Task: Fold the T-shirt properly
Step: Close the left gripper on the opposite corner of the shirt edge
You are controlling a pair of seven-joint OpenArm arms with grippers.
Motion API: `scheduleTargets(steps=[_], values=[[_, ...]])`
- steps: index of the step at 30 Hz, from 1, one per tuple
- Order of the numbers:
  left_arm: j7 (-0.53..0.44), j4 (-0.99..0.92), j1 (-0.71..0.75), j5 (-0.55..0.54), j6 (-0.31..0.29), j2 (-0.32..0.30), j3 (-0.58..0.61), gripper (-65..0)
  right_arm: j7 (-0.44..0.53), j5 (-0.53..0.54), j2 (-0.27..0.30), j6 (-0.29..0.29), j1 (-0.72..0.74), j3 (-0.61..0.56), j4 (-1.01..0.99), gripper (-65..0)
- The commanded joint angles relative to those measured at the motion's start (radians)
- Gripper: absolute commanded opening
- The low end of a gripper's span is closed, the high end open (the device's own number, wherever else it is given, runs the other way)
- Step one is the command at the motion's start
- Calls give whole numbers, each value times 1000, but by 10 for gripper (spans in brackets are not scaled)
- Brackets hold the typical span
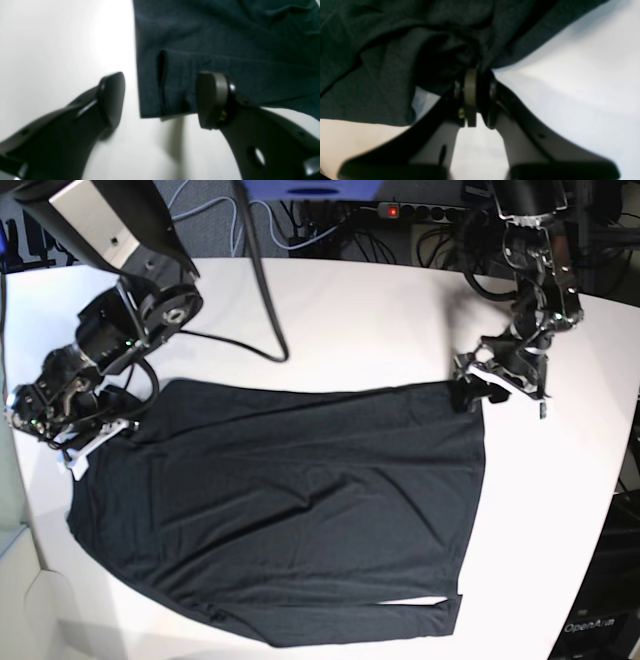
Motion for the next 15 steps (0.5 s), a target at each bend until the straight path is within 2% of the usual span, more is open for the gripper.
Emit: scheduleTargets(steps=[1, 4, 6, 12, 15], values=[[22, -5, -1, 3, 1, -2, 0, -226, -32, -26, -5, -1, 2, -1, -5, -602], [22, -25, -3, 1, 1, 12, 28, -228, -32, -26, -5, -1, 2, -1, -5, -602], [22, -25, -3, 1, 1, 16, 50, -254, -32, -26, -5, -1, 3, -1, -5, -602], [22, -27, -4, 1, 1, 21, 89, -455, -32, -26, -7, -1, 3, -1, -7, -602], [22, -27, -14, 1, 1, 30, 86, -526, -29, -26, -7, -1, 3, -1, -7, -602]])
